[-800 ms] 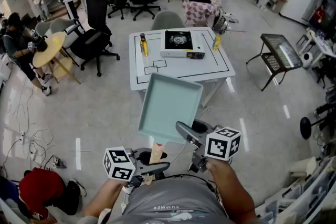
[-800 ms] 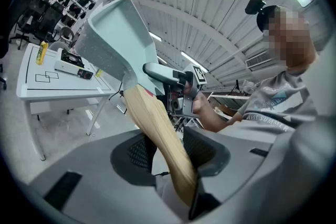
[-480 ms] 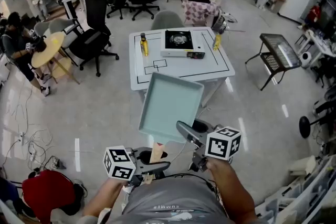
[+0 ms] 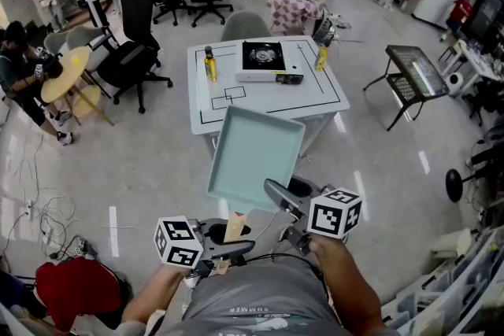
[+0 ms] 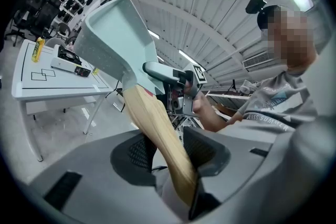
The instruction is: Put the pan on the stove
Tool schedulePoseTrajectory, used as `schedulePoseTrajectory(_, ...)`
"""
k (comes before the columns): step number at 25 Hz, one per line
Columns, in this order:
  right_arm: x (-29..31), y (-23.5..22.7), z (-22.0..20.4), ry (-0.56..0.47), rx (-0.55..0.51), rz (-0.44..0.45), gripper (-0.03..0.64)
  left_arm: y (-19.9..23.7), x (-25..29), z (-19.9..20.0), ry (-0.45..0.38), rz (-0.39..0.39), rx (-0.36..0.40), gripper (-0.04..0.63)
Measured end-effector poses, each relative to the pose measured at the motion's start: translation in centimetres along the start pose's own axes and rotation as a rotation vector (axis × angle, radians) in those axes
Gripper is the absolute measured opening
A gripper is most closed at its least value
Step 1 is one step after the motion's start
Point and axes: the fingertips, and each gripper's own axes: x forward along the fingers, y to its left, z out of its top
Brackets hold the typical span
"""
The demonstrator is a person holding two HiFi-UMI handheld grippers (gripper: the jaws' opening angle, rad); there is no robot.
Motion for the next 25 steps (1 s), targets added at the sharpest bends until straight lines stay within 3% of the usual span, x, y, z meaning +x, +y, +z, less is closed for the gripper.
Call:
schedulePoseTrajectory(10,1.2,-4.5,4.8,0.008,0.020,0.083,0.155,3.8,3.5,4.4,-0.041,0.067,-0.028,0.152)
schedulePoseTrajectory(25,3.2,-14.1,12.1,0.101,0.030,0.205,0.155,11.4,11.1,11.4,-0.118,0.191,-0.086,0.152)
